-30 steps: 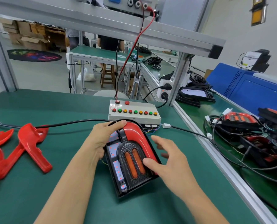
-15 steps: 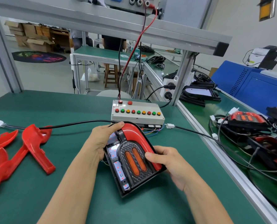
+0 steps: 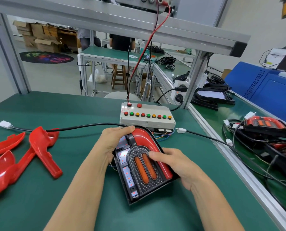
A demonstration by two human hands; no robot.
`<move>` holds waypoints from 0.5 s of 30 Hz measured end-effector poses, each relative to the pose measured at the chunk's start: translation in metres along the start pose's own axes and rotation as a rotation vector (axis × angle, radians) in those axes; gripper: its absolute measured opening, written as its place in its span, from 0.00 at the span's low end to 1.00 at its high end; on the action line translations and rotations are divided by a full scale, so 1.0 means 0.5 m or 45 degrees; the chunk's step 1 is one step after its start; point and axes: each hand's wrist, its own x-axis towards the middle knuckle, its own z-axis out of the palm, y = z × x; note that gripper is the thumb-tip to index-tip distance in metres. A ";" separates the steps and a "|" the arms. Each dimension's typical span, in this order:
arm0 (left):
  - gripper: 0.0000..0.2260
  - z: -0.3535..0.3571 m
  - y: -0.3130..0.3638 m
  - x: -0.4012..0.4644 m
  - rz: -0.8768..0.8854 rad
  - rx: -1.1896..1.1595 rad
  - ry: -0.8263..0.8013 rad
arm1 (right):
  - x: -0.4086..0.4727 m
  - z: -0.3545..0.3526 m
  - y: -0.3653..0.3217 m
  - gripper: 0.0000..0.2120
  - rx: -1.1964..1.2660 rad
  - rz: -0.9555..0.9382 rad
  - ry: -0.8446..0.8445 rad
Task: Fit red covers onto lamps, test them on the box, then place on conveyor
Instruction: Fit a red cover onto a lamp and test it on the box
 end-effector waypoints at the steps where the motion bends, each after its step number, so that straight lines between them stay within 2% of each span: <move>1: 0.09 0.000 0.000 -0.001 0.000 0.002 -0.021 | 0.007 0.007 -0.007 0.15 0.020 0.013 -0.012; 7: 0.06 -0.008 0.000 -0.001 0.054 0.052 0.014 | 0.029 0.027 -0.002 0.16 0.170 -0.059 -0.096; 15: 0.08 0.009 -0.016 -0.002 0.391 0.518 0.173 | 0.021 0.024 0.008 0.14 0.182 -0.114 -0.066</move>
